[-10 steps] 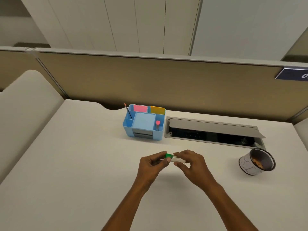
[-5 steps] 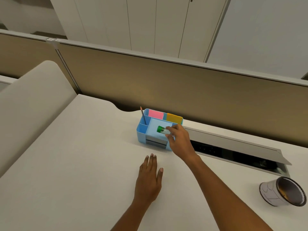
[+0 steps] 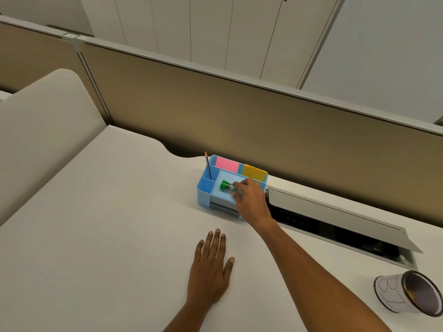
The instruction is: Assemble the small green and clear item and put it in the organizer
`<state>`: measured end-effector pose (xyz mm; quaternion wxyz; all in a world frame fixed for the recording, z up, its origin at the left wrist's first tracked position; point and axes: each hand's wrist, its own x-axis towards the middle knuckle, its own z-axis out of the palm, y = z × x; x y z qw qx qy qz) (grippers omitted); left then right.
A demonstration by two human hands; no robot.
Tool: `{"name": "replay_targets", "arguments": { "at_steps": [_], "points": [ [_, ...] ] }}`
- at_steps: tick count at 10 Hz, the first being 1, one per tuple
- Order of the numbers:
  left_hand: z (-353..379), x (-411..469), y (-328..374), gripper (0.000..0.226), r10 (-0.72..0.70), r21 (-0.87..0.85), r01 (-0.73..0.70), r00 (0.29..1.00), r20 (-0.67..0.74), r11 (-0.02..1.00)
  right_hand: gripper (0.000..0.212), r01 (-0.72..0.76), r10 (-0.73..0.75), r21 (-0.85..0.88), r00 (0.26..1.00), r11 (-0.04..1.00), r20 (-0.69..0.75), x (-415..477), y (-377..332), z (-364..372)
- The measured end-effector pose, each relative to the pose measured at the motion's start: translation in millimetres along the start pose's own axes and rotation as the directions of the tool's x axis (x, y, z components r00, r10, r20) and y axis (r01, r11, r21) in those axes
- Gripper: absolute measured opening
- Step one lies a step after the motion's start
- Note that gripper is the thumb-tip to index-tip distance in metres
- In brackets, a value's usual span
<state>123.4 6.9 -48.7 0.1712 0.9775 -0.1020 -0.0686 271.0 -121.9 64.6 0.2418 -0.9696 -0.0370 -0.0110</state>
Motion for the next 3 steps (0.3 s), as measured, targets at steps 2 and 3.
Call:
{"name": "replay_targets", "arguments": {
  "at_steps": [2, 3],
  "points": [
    [-0.5, -0.4, -0.5, 0.071, -0.023, 0.012, 0.022, 1.000, 0.014, 1.000, 0.039, -0.010, 0.010, -0.013, 1.000, 1.000, 0.029, -1.5, -0.6, 0.4],
    [4.3, 0.4, -0.6, 0.071, -0.018, 0.000, 0.018, 0.999, -0.027, 1.000, 0.053, -0.061, 0.059, 0.024, 0.997, 0.998, 0.055, -0.2, 0.6, -0.2]
  ]
}}
